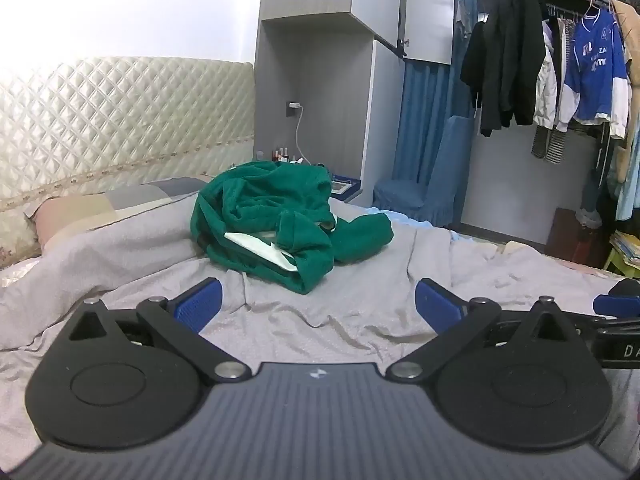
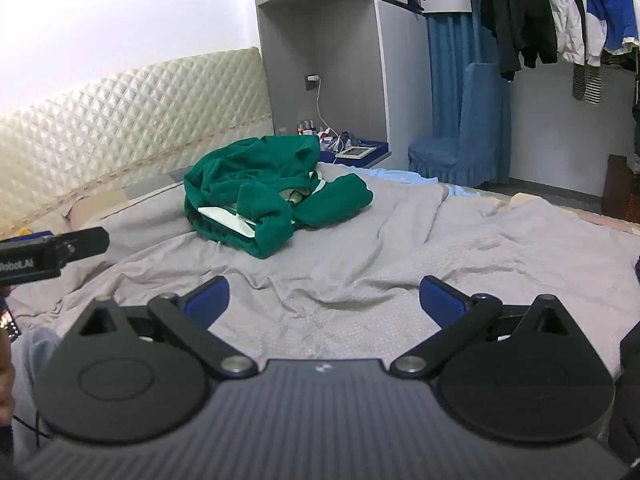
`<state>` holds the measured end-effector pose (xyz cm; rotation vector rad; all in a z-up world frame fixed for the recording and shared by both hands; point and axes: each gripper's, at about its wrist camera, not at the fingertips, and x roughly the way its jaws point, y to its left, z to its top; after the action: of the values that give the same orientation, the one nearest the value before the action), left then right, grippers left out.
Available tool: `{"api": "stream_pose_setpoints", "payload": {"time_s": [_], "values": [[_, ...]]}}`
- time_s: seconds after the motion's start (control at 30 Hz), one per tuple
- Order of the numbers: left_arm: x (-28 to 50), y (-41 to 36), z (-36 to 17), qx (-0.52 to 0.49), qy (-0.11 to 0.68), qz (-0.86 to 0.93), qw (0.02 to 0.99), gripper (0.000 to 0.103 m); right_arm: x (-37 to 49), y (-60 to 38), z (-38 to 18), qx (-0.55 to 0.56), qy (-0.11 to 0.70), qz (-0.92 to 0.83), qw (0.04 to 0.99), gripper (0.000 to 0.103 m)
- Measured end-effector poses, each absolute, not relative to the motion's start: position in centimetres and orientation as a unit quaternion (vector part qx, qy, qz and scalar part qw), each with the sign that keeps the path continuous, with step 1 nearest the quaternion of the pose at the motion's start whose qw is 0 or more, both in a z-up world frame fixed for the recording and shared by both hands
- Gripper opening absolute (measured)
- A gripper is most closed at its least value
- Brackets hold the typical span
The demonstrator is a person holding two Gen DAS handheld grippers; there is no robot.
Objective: Fold large clothes
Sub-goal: 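Approach the crumpled green hoodie on the bed with both grippers open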
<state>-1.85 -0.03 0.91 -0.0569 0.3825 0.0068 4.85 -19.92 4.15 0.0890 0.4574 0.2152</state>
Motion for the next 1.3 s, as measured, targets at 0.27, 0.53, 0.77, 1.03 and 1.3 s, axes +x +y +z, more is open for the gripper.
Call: {"api": "stream_pose_setpoints", "payload": {"time_s": [0.27, 0.53, 0.77, 1.03, 1.3], "values": [[-3.5, -0.4, 1.3, -0.025, 0.179, -0.002, 0.983, 0.103, 3.8, -20.0, 4.4, 0.049, 0.222, 0.108, 0.968, 0.103], [-4.5, -0.4, 1.4, -0.026, 0.170, 0.001, 0.985, 0.103, 3.2, -20.1, 4.4, 0.054, 0.216, 0.113, 0.968, 0.103], [-5.1, 0.3, 1.6, -0.035, 0.167, 0.007, 0.985, 0.103, 3.3, -19.5, 4.6, 0.053, 0.217, 0.120, 0.967, 0.103], [-5.4, 1.0, 1.7, -0.042, 0.166, 0.011, 0.985, 0.103, 3.4, -19.1, 4.5, 0.049, 0.218, 0.125, 0.967, 0.103], [-5.1, 1.6, 1.6, -0.044, 0.167, 0.016, 0.985, 0.103, 3.8, -18.6, 4.3, 0.039, 0.221, 0.125, 0.966, 0.103]]}}
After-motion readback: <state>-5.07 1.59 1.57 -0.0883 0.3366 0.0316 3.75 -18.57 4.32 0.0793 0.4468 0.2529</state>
